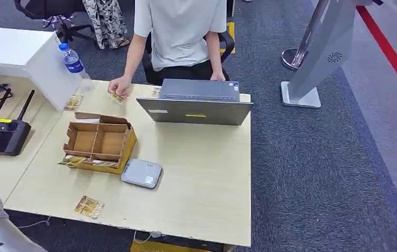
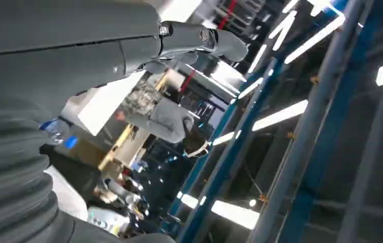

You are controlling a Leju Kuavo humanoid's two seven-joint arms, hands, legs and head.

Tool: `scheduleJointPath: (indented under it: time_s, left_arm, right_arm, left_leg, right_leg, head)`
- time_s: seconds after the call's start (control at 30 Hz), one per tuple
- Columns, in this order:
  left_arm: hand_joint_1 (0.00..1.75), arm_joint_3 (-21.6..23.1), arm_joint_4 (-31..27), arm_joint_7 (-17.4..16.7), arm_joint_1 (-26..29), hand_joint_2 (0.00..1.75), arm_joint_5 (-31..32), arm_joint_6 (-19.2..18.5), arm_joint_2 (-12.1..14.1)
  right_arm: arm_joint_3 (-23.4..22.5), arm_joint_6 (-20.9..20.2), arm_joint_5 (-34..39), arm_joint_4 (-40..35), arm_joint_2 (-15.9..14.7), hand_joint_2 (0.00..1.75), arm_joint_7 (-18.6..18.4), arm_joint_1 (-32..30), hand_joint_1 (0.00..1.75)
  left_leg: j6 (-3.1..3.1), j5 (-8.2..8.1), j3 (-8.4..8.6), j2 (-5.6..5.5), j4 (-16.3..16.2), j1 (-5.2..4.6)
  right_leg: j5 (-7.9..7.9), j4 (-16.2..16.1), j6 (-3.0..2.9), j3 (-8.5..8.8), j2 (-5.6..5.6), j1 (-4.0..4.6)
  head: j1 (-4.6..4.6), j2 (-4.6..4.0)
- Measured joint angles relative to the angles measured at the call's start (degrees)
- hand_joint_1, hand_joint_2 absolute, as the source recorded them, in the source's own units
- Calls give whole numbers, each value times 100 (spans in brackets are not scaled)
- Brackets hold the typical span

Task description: Pass the card to the sensor for recognition and then transmit it.

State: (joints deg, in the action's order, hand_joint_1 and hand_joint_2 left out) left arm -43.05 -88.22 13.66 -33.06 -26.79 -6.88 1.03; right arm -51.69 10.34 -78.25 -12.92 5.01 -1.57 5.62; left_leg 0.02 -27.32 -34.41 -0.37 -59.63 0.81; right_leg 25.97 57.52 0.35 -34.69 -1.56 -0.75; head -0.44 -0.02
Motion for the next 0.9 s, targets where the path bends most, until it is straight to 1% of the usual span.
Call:
scheduleJointPath:
  time_s: [0.03, 0.1, 0.13, 0.17, 0.2, 0.23, 0.27, 0.3, 0.33, 0.37, 0.4, 0.43, 0.47, 0.53, 0.63, 0.77, 0.9]
  left_arm:
    - [0, 201, -144, -26, -90, 175, 350, 120, 22]
    - [0, 667, -398, -85, -241, 175, 1343, 451, 66]
    - [0, 1007, -502, -87, -272, 175, 2133, 656, 137]
    - [0, 1351, -557, -113, -292, 175, 3120, 890, 222]
    - [0, 1653, -574, -221, -308, 175, 4076, 1076, 315]
    - [0, 2101, -572, -537, -336, 175, 5462, 1147, 486]
    - [0, 2574, -548, -924, -407, 175, 6835, 1090, 652]
    - [0, 3079, -465, -1258, -529, 175, 8080, 1016, 803]
    - [0, 3496, -360, -1459, -662, 175, 9090, 981, 929]
    - [0, 3880, -236, -1578, -761, 175, 10035, 903, 1044]
    - [0, 4152, -114, -1669, -864, 175, 10527, 651, 1121]
    - [0, 4363, 10, -1782, -975, 175, 10714, 409, 1156]
    - [0, 4627, 183, -1913, -1073, 175, 10538, 161, 1176]
    - [0, 5095, 485, -2102, -1249, 175, 10051, -157, 1185]
    - [0, 5468, 669, -2282, -1428, 175, 9869, -458, 1161]
    - [0, 5739, 750, -2389, -1644, 175, 9734, -691, 1143]
    - [0, 5835, 803, -2391, -1703, 175, 9675, -715, 1132]
  right_arm:
    - [15, -4, -37, 4, 2, 175, -9, -4, 0]
    - [65, -15, -76, 18, 2, 175, -24, 5, 0]
    - [100, -17, -109, 20, 7, 175, -50, 6, 0]
    - [118, -26, -133, 22, 9, 175, -74, 2, 0]
    - [127, -39, -142, 26, 11, 175, -92, -9, 0]
    - [133, -63, -146, 33, 20, 175, -127, -27, 0]
    - [135, -92, -144, 37, 22, 175, -148, -45, 0]
    - [144, -107, -144, 44, 22, 175, -164, -58, 0]
    - [153, -125, -144, 48, 22, 175, -168, -61, 0]
    - [164, -135, -144, 48, 24, 175, -175, -62, 0]
    - [179, -144, -138, 48, 26, 175, -188, -69, 0]
    - [179, -157, -129, 50, 26, 175, -201, -84, 0]
    - [179, -162, -116, 52, 26, 175, -212, -106, 0]
    - [179, -177, -68, 57, 26, 175, -218, -138, 0]
    - [179, -177, -15, 59, 26, 175, -190, -141, 0]
    - [179, -177, -13, 59, 26, 175, -181, -141, 0]
    - [179, -179, -17, 66, 26, 175, -194, -141, 0]
  left_leg:
    - [-1, 2, -2, -2, 0, 0]
    - [-2, 3, -2, -9, 0, -1]
    - [-2, 2, 0, -9, 0, -1]
    - [-2, 2, 0, -9, 0, -2]
    - [-2, 2, 2, -8, -1, -2]
    - [-2, 2, -1, -8, -3, -1]
    - [-1, 4, -5, -13, -4, -1]
    - [-1, 6, -15, -29, -3, -1]
    - [-6, 10, -19, -32, 0, -2]
    - [-7, 9, -12, -27, 0, -3]
    - [-8, 9, -7, -11, 0, -4]
    - [-8, 9, -7, 3, -1, -4]
    - [-7, 9, -10, 3, -1, -4]
    - [-8, 9, -12, 0, -1, -4]
    - [-8, 9, -14, 15, -1, -5]
    - [-8, 7, -16, 16, 0, -6]
    - [-9, 6, -16, 16, 1, -6]
  right_leg:
    - [0, 0, 1, 0, 3, 0]
    - [-1, 0, 3, 5, 8, -1]
    - [-1, 0, 3, 6, 8, -2]
    - [-1, 0, 3, 5, 7, -2]
    - [-2, -1, 3, 0, 6, -2]
    - [-2, -1, 4, -4, 6, 0]
    - [-2, -2, 6, -8, 9, 0]
    - [-3, -1, 6, -3, 19, -1]
    - [-3, -1, 7, -2, 26, -2]
    - [-5, -1, 6, -3, 20, -3]
    - [-8, -1, 7, -5, 4, -4]
    - [-12, -1, 7, -13, -8, -4]
    - [-13, -1, 8, -15, -8, -4]
    - [-14, -1, 9, -13, -6, -4]
    - [-15, 0, 9, -18, -23, -5]
    - [-14, 0, 10, -19, -23, -6]
    - [-13, 0, 10, -22, -24, -6]
  head:
    - [0, 0]
    - [0, -2]
    - [2, -2]
    - [0, -2]
    - [0, 0]
    - [-2, 0]
    - [0, 0]
    - [2, 0]
    - [2, 0]
    - [2, 0]
    - [0, -2]
    - [-4, 0]
    - [-7, 0]
    - [-6, 0]
    - [-4, 0]
    - [-7, 0]
    - [-9, 0]
